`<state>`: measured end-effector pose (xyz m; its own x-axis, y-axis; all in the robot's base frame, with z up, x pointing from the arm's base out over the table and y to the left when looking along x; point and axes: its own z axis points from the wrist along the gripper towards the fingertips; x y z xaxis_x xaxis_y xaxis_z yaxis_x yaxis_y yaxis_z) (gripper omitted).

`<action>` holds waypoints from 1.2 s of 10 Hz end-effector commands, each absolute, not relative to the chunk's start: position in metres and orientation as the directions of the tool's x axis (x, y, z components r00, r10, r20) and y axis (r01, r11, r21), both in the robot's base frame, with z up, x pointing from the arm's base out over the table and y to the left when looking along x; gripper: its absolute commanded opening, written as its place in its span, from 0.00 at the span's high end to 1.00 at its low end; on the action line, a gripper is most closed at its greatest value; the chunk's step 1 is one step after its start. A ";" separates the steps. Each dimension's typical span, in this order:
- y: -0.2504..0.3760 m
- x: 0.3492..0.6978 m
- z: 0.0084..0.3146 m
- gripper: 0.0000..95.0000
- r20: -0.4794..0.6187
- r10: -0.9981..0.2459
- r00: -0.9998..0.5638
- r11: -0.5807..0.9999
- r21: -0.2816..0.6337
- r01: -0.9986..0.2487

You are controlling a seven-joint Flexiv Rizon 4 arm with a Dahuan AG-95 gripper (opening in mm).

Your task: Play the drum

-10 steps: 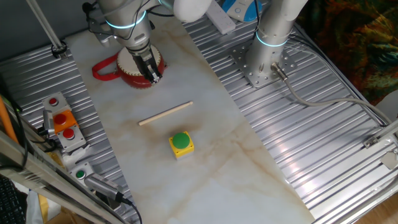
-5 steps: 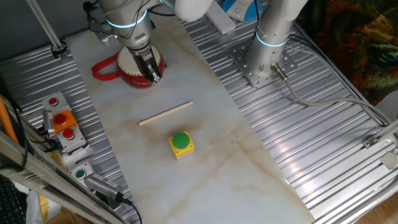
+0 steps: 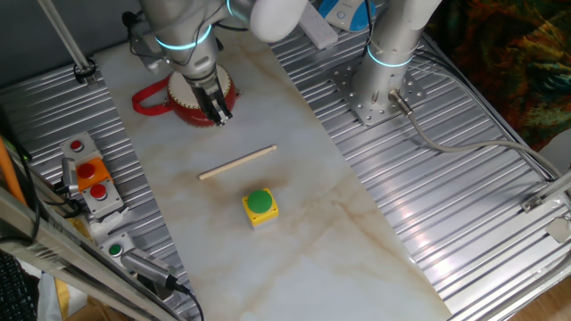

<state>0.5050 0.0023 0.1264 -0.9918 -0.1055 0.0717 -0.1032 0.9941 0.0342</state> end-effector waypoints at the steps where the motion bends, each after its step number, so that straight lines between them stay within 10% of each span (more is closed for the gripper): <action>1: 0.006 0.506 0.108 1.00 0.063 -0.102 -0.993 0.994 0.033 -0.100; 6: 0.047 0.513 0.037 1.00 0.014 -0.064 -0.998 0.998 0.025 -0.063; 12: 0.047 0.513 0.037 1.00 0.011 -0.067 -0.998 0.998 0.017 -0.066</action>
<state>0.5130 0.0471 0.0367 -0.9978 -0.0664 0.0079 -0.0663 0.9977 0.0156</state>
